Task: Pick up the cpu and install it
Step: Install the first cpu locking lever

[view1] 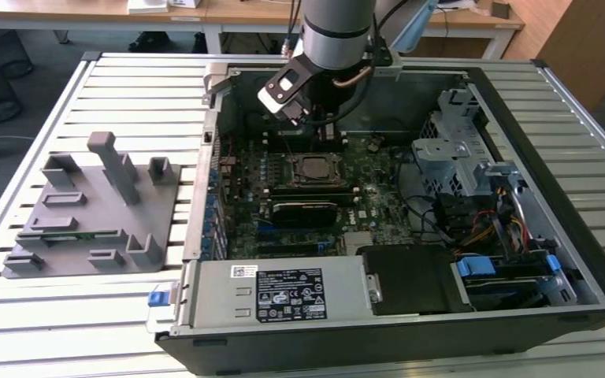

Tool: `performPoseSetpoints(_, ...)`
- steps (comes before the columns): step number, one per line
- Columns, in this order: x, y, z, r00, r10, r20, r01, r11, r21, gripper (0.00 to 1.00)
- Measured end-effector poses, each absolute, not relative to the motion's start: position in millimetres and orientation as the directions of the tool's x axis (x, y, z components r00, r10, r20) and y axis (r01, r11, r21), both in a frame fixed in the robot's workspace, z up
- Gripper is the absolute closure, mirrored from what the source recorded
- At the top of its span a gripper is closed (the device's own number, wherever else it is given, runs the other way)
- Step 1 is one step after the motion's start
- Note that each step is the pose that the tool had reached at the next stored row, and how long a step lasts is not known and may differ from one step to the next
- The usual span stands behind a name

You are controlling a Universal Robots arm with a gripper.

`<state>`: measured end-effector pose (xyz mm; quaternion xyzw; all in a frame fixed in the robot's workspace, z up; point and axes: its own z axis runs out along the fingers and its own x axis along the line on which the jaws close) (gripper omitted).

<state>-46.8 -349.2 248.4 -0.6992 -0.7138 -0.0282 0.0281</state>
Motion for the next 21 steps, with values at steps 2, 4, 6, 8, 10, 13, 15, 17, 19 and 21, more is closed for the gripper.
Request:
performPoseSetpoints(2, -46.8, -349.1, 252.7, -0.021, 0.997, 0.080, 1.000, 0.021, 0.001, 0.89)
performPoseSetpoints(4, -46.8, -349.1, 255.3, -0.021, 0.997, 0.079, 1.000, 0.021, 0.001, 0.89)
performPoseSetpoints(6, -46.8, -349.1, 255.3, -0.021, 0.997, 0.080, 1.000, 0.021, 0.001, 0.89)
performPoseSetpoints(8, -46.8, -349.1, 255.3, -0.021, 0.997, 0.079, 1.000, 0.021, 0.001, 0.89)
performPoseSetpoints(10, -46.8, -349.1, 255.3, -0.021, 0.997, 0.079, 1.000, 0.021, 0.001, 0.89)
performPoseSetpoints(13, -46.9, -349.1, 255.4, -0.045, 0.996, 0.079, 0.999, 0.045, 0.001, 0.89)
performPoseSetpoints(15, -46.8, -349.1, 255.4, -0.081, 0.994, 0.079, 0.997, 0.081, 0.001, 0.89)
performPoseSetpoints(17, -46.8, -349.1, 255.4, -0.118, 0.990, 0.079, 0.993, 0.118, 0.001, 0.89)
performPoseSetpoints(19, -46.8, -349.1, 255.4, -0.153, 0.985, 0.079, 0.988, 0.154, 0.001, 0.89)
performPoseSetpoints(21, -46.8, -349.1, 255.4, -0.189, 0.979, 0.079, 0.982, 0.189, 0.001, 0.89)
